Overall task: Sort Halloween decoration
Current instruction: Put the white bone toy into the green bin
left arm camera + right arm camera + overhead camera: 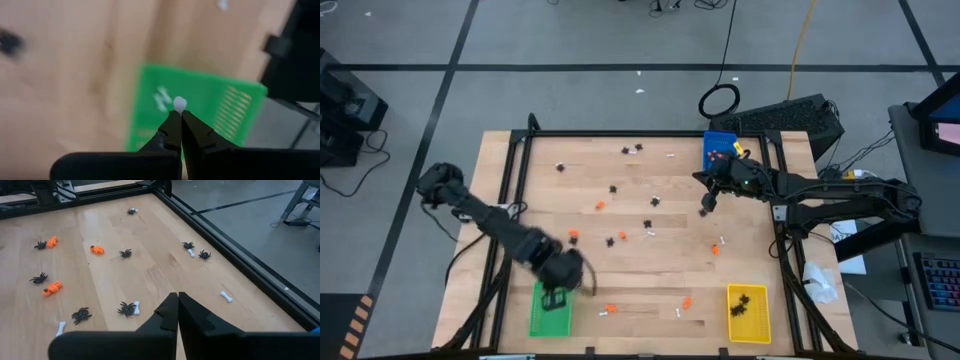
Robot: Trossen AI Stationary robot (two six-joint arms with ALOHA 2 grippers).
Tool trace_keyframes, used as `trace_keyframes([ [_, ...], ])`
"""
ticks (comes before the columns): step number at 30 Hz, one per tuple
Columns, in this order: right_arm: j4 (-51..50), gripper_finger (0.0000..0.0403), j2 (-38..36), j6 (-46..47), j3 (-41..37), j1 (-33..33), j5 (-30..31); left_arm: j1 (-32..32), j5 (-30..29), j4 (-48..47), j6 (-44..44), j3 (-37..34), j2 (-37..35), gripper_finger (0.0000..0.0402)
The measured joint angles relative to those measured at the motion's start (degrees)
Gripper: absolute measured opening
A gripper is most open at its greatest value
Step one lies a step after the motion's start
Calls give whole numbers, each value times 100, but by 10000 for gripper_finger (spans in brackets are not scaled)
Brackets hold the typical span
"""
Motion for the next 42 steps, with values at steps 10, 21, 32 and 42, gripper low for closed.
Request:
trace_keyframes([
  [10,-6,2,0,74,0,0,-2,-984,-625,132,-1517,4,376,0],
  [21,-99,2,0,107,0,0,-2,-777,-470,159,-906,4,1403,0],
  [32,-138,2,0,107,0,0,-2,-725,-115,230,-578,2,1540,0],
  [42,-231,2,0,109,0,0,-2,-632,13,-57,-611,2,844,68],
])
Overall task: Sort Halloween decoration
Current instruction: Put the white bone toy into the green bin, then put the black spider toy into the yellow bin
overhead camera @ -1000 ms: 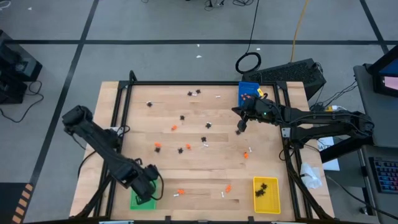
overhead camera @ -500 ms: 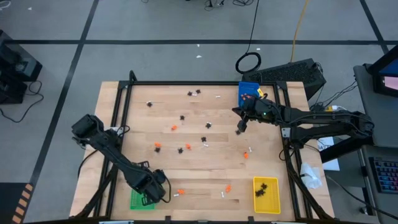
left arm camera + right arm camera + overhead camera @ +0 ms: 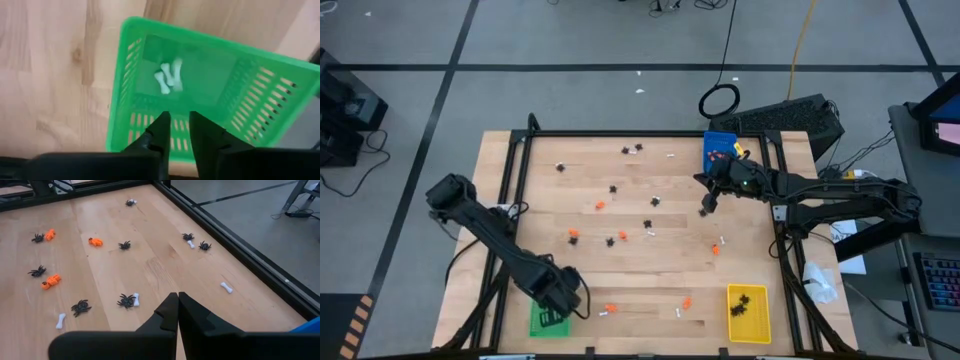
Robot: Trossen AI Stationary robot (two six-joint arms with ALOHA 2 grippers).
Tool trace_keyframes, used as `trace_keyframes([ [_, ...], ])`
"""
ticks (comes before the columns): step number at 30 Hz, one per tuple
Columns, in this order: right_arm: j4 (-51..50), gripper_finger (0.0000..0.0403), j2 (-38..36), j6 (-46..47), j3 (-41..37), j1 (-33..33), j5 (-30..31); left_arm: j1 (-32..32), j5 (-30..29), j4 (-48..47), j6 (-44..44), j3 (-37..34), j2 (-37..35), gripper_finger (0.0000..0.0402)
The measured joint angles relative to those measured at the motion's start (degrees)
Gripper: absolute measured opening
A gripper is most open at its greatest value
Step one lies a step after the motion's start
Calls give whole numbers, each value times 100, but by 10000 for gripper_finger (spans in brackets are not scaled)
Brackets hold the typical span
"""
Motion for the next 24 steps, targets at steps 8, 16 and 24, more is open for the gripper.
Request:
trace_keyframes([
  [8,-51,2,0,42,0,0,0,193,-823,43,436,0,-685,97],
  [16,-47,2,207,38,0,147,-179,838,-1804,1020,2264,0,-815,28],
  [24,277,2,883,-78,0,769,-161,2231,-1488,2594,3597,-507,-822,1],
])
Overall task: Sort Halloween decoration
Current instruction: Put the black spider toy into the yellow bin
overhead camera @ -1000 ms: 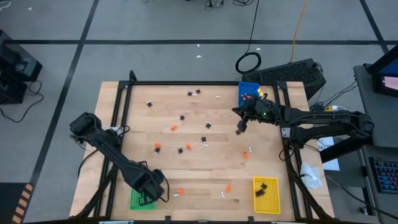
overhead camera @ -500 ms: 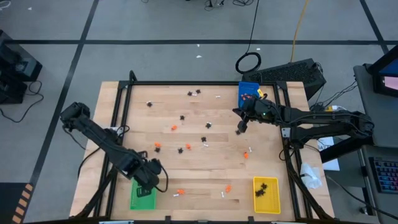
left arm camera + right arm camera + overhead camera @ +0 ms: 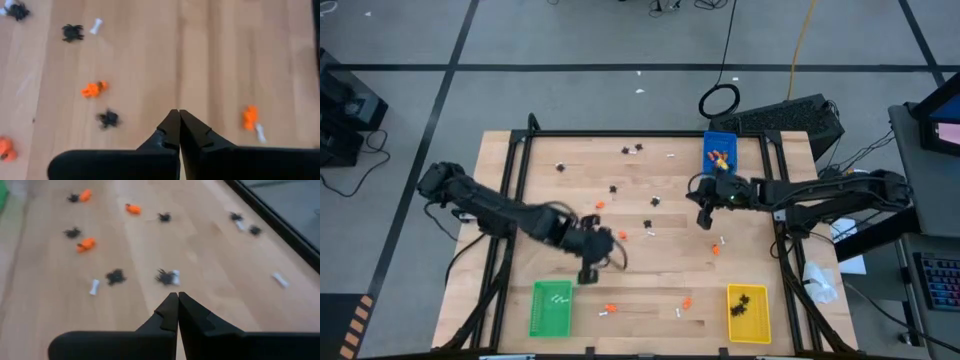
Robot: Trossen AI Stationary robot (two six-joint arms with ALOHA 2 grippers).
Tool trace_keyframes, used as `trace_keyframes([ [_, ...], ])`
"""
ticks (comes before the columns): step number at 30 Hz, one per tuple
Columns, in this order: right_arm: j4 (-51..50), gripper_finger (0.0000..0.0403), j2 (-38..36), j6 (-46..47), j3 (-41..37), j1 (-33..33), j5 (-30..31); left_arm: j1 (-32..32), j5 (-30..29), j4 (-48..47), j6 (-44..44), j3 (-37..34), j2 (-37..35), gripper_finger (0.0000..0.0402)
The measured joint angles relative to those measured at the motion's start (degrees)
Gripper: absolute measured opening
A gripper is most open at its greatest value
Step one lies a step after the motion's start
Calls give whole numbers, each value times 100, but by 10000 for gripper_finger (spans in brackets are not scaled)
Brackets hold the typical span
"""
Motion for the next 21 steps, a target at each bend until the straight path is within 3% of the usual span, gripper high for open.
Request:
trace_keyframes([
  [10,1441,2,1362,-61,2,796,12,1978,1102,1922,191,-1148,123,0],
  [14,1943,12,1919,-96,56,921,36,2426,1334,2306,299,-1190,512,0],
  [21,1892,45,2698,-221,548,1063,340,2924,1766,3265,338,-1186,1337,0],
])
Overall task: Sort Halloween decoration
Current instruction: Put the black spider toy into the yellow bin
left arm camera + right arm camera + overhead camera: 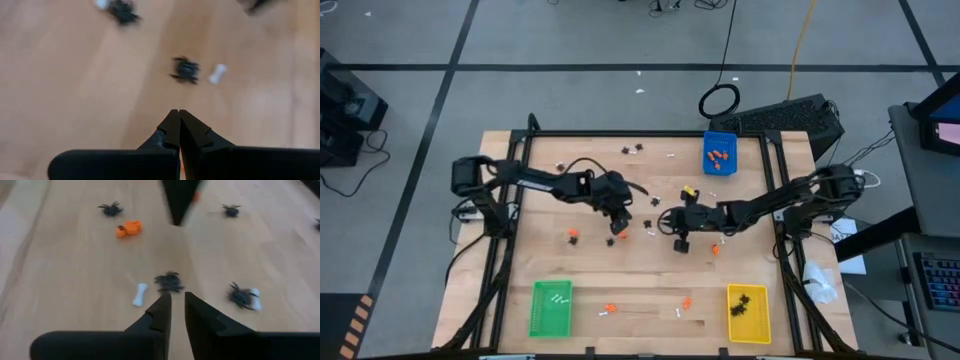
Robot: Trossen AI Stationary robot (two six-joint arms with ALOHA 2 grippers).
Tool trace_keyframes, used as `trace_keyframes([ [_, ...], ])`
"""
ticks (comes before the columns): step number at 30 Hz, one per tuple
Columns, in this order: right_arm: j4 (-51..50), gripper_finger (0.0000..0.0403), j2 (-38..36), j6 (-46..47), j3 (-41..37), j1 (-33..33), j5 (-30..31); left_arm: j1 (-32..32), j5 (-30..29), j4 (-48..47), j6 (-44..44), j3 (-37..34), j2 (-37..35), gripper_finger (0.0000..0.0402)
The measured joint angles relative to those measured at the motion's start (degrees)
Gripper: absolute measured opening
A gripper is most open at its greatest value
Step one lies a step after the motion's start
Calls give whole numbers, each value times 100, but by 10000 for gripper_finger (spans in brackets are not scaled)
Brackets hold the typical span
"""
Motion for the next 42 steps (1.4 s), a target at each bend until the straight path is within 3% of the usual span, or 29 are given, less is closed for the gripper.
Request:
trace_keyframes([
  [9,-407,4,865,-64,761,44,-7,257,69,647,183,125,457,0],
  [16,-630,48,1285,-66,1195,44,290,137,197,680,292,281,856,0],
  [26,-915,114,1282,-129,1191,44,448,48,340,1325,261,362,1301,0],
  [42,-955,163,1282,-277,1189,34,413,-58,344,1461,265,365,1362,0],
])
